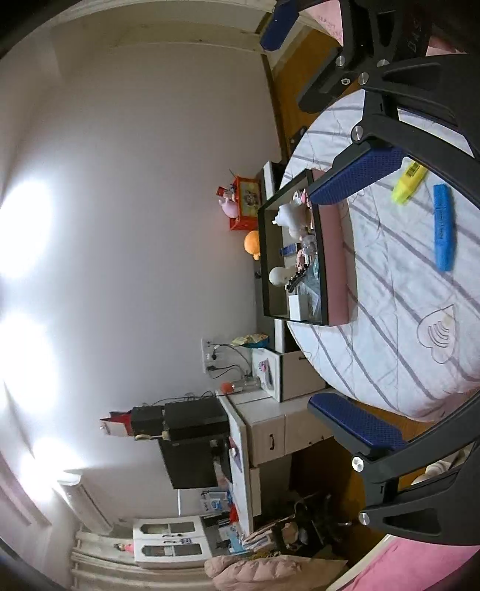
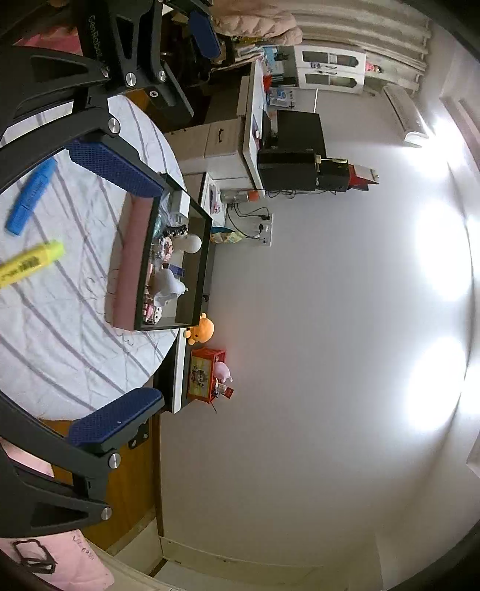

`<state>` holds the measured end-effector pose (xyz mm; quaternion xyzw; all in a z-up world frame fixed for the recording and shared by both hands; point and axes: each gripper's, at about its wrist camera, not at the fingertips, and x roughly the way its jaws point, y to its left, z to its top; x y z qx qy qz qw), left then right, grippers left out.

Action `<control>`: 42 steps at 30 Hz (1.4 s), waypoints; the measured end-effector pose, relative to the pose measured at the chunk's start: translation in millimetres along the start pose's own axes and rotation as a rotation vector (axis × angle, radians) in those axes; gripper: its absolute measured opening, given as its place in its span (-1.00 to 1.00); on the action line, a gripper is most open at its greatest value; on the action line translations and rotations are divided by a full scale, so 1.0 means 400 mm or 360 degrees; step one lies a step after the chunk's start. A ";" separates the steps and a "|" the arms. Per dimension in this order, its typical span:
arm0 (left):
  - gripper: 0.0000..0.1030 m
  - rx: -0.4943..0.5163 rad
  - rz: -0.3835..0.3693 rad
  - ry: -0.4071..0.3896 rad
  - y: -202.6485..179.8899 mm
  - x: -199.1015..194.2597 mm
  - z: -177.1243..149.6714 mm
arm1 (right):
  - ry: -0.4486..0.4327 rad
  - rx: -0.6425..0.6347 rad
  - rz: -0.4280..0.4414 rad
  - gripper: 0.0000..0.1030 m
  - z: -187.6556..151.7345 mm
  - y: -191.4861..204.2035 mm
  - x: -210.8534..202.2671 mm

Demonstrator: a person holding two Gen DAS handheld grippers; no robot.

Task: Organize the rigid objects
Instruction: 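Withdraw both tools from the tray toward the two highlighters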

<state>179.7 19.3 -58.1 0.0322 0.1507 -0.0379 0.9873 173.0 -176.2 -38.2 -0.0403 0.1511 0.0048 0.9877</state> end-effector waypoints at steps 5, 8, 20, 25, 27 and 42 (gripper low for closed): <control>1.00 0.0026 -0.0012 -0.0067 -0.015 -0.063 -0.006 | -0.0044 0.0010 -0.0008 1.00 -0.011 -0.006 -0.055; 1.00 0.0040 0.0000 -0.0102 -0.025 -0.088 -0.009 | -0.0058 0.0002 -0.0018 1.00 -0.018 -0.008 -0.083; 1.00 0.0049 0.0015 -0.0123 -0.038 -0.122 -0.025 | -0.0087 -0.0010 -0.0038 1.00 -0.035 -0.008 -0.130; 1.00 0.0065 -0.0012 -0.0012 -0.039 -0.084 -0.062 | -0.0017 -0.0021 -0.0024 1.00 -0.063 -0.008 -0.108; 1.00 0.0080 -0.0042 0.0079 -0.040 -0.047 -0.092 | 0.0045 -0.0041 -0.0012 1.00 -0.092 -0.005 -0.082; 1.00 0.0494 -0.0265 0.0667 -0.147 0.203 -0.352 | 0.0609 -0.0002 0.0077 1.00 -0.336 -0.041 0.122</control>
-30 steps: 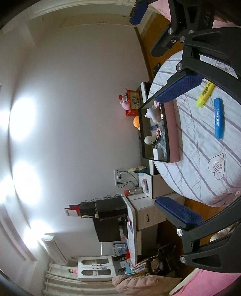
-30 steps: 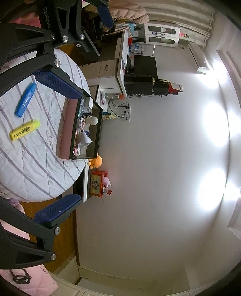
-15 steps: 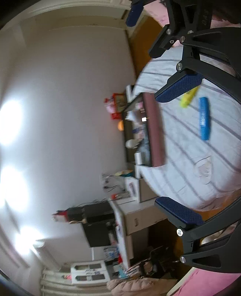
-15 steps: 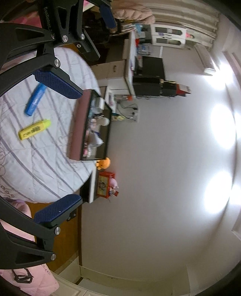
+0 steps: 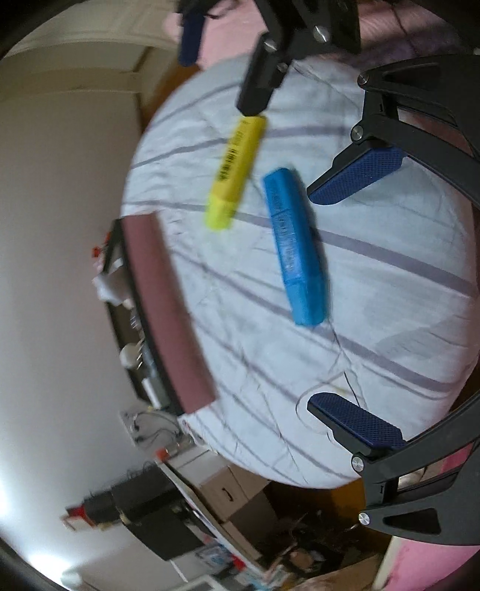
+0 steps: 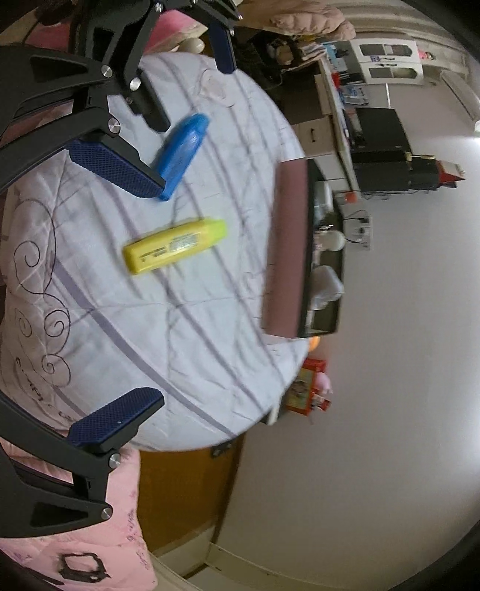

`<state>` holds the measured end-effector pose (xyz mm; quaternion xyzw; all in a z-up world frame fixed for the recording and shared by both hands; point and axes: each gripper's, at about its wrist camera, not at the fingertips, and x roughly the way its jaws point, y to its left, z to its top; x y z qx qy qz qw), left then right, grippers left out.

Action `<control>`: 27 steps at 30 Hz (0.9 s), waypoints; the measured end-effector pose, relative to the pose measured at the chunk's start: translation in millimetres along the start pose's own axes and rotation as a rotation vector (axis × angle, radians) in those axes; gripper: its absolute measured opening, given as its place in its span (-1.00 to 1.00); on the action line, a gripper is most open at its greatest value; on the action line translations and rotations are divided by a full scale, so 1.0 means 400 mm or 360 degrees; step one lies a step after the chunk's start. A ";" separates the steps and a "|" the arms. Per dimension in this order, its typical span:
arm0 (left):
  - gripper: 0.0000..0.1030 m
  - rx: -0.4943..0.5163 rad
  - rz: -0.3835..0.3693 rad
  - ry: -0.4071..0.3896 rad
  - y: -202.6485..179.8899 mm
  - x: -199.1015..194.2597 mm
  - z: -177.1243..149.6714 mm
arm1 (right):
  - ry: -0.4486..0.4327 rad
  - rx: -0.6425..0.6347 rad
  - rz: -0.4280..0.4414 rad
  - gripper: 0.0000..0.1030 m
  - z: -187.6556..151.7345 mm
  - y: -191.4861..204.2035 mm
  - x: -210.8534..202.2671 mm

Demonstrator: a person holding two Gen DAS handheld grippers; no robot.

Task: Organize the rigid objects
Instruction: 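Withdraw both tools from the tray toward the two highlighters, then grasp the blue highlighter with the left gripper while the right grasps the yellow highlighter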

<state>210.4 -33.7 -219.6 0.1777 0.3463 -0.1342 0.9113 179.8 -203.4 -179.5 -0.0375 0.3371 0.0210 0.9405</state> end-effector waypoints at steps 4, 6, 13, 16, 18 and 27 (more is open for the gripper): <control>1.00 0.0022 -0.0016 0.0024 0.000 0.048 0.022 | 0.0053 0.0011 0.0029 1.00 -0.002 -0.008 0.033; 0.99 -0.0008 -0.0015 0.0025 0.010 0.068 0.038 | 0.0067 0.0019 0.0050 1.00 0.001 -0.007 0.047; 0.40 -0.0261 -0.0104 0.0072 0.081 0.132 0.057 | 0.0108 0.0007 0.0092 1.00 0.026 -0.002 0.107; 0.15 -0.0335 -0.0073 0.0085 0.107 0.143 0.059 | 0.0126 -0.0023 0.0092 0.99 0.036 0.008 0.133; 0.03 -0.0368 -0.0070 0.0079 0.121 0.141 0.055 | 0.0137 -0.0043 0.0105 0.84 0.039 0.015 0.146; -0.23 -0.0410 -0.0110 0.0043 0.136 0.130 0.032 | 0.0178 -0.0119 0.0173 -0.10 0.046 0.052 0.175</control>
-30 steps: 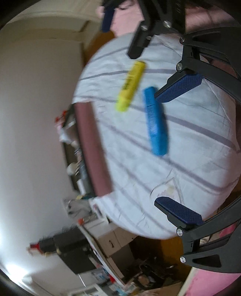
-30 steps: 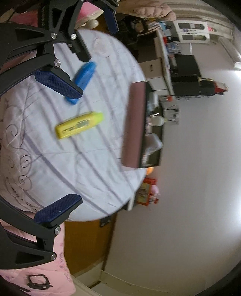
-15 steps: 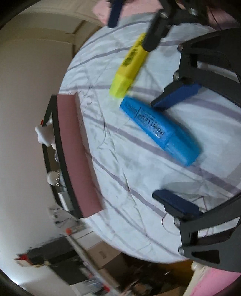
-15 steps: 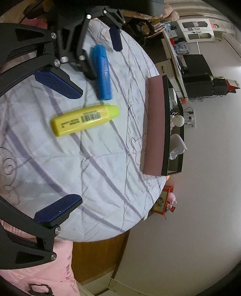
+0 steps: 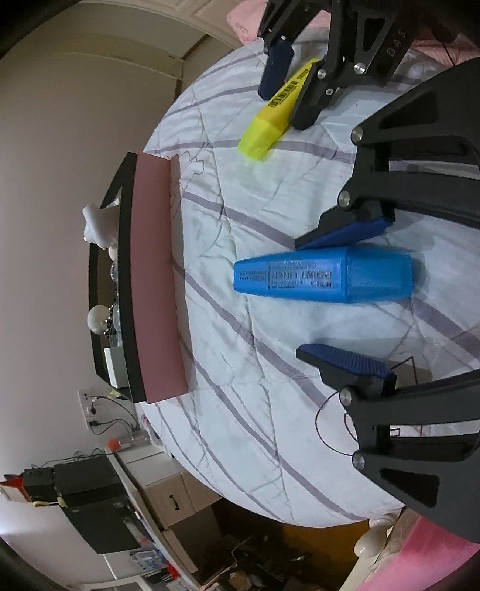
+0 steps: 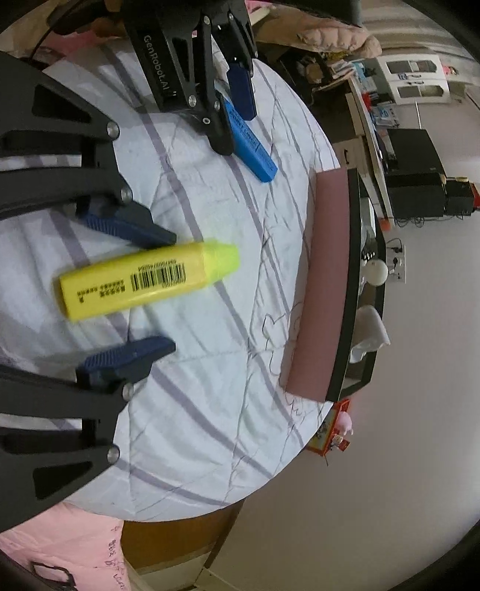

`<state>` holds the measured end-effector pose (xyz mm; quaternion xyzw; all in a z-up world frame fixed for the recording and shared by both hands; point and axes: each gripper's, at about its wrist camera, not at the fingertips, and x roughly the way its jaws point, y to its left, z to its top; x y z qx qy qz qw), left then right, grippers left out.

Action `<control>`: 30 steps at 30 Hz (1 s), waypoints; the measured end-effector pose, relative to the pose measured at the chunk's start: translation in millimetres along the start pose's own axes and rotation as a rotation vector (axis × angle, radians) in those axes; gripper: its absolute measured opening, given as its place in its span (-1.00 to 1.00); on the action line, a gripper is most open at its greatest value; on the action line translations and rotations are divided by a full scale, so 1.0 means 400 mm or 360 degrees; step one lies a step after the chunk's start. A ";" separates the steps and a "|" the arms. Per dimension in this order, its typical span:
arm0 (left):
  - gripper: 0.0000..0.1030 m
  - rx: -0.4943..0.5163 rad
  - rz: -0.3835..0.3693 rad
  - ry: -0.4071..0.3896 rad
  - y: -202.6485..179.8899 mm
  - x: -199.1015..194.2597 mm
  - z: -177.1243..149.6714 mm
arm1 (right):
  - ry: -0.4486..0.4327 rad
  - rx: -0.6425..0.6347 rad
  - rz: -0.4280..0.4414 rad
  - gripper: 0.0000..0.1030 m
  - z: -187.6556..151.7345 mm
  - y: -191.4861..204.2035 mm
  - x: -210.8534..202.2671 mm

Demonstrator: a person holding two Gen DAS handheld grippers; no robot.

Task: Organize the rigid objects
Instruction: 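Grasp the blue highlighter with the left gripper while the right grasps the yellow highlighter, then lift the blue highlighter with the left gripper while the right lifts the yellow highlighter toward the tray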

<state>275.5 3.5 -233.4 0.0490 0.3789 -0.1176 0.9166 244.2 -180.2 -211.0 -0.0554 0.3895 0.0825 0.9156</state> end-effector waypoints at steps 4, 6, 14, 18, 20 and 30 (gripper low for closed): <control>-0.48 0.0033 0.0036 -0.0047 -0.018 -0.002 -0.009 | -0.0027 0.0000 0.0050 -0.47 0.004 0.013 0.005; -0.48 0.0072 0.0085 -0.0060 -0.033 0.000 -0.011 | -0.0037 0.0012 0.0053 -0.48 0.010 0.015 0.009; -0.48 -0.0062 -0.0007 -0.0091 -0.004 -0.004 -0.006 | -0.0086 0.0126 0.0072 -0.48 0.021 0.016 0.024; -0.48 -0.0078 -0.0027 -0.0074 0.000 0.004 -0.004 | -0.0095 0.0202 0.0104 -0.48 0.023 0.001 0.025; -0.48 -0.0085 -0.0033 -0.0071 0.001 0.005 -0.003 | -0.0096 0.0214 0.0111 -0.48 0.025 -0.001 0.026; -0.48 -0.0084 -0.0016 -0.0166 -0.014 -0.038 0.023 | -0.0137 0.0241 0.0090 -0.48 0.040 0.002 0.009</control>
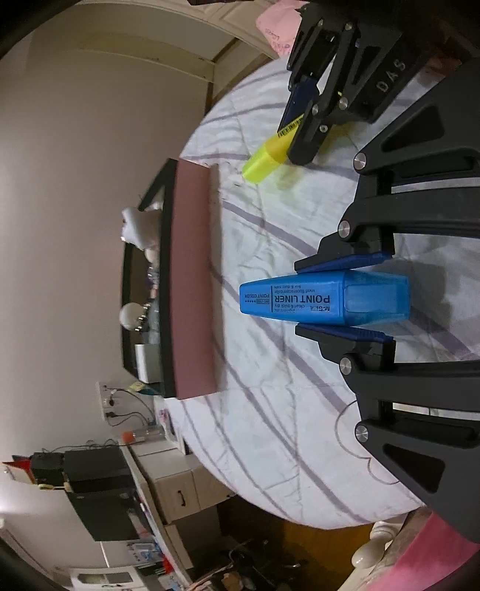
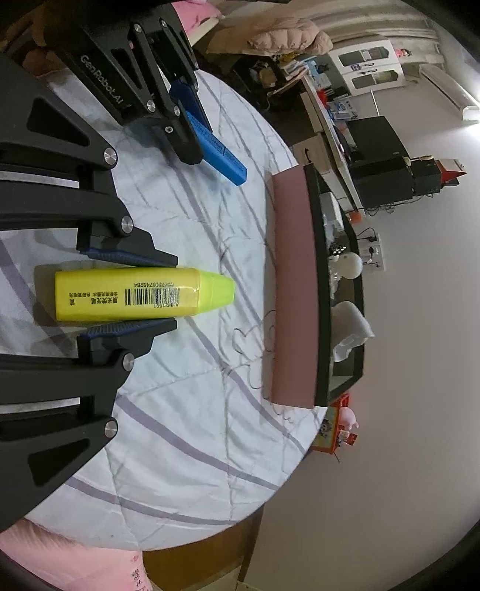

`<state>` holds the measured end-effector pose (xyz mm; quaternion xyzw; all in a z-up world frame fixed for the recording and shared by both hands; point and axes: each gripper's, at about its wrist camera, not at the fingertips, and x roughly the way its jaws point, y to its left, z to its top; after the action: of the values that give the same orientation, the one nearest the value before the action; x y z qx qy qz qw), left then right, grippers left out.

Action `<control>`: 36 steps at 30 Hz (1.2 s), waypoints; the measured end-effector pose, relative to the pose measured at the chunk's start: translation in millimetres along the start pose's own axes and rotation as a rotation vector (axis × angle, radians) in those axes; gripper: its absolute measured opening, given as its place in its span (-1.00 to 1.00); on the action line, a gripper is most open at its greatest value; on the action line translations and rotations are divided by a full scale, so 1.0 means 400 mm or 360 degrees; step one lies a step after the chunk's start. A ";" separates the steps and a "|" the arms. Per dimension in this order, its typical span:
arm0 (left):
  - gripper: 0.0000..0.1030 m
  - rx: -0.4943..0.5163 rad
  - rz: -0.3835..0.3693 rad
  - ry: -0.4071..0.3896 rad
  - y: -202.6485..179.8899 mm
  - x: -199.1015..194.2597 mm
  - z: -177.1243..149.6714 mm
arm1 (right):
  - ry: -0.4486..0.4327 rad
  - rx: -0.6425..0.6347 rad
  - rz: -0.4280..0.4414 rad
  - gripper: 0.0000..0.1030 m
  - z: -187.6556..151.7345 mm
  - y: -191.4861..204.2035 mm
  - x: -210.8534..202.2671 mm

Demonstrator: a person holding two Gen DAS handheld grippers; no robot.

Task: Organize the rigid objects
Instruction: 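Lift the blue highlighter with the left gripper while the right lifts the yellow highlighter toward the tray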

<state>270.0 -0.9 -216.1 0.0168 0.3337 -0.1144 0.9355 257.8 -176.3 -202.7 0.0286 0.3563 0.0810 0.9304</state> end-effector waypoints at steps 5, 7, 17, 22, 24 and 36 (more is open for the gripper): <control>-0.48 0.0002 0.0025 -0.0073 -0.004 -0.049 0.036 | -0.0070 -0.0003 -0.0010 -0.48 0.027 0.011 -0.035; -0.48 0.0019 0.0052 -0.0114 -0.008 -0.073 0.051 | -0.0113 -0.0001 -0.0003 -0.48 0.044 0.018 -0.056; -0.48 0.0033 0.0112 -0.0361 -0.032 -0.220 0.141 | -0.0407 -0.0098 -0.0064 -0.47 0.142 0.080 -0.206; -0.48 0.0059 0.0154 -0.0481 -0.047 -0.284 0.173 | -0.0527 -0.0149 -0.0081 -0.47 0.180 0.114 -0.263; -0.48 0.0061 0.0158 -0.0526 -0.052 -0.308 0.182 | -0.0575 -0.0179 -0.0104 -0.47 0.189 0.125 -0.289; -0.48 0.0126 0.0211 -0.0733 -0.071 -0.411 0.220 | -0.0780 -0.0194 -0.0120 -0.47 0.219 0.151 -0.390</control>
<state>194.7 -4.7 -43.3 0.0488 0.1051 -0.0666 0.9910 194.3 -143.1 -28.2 -0.0220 0.1153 0.0582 0.9914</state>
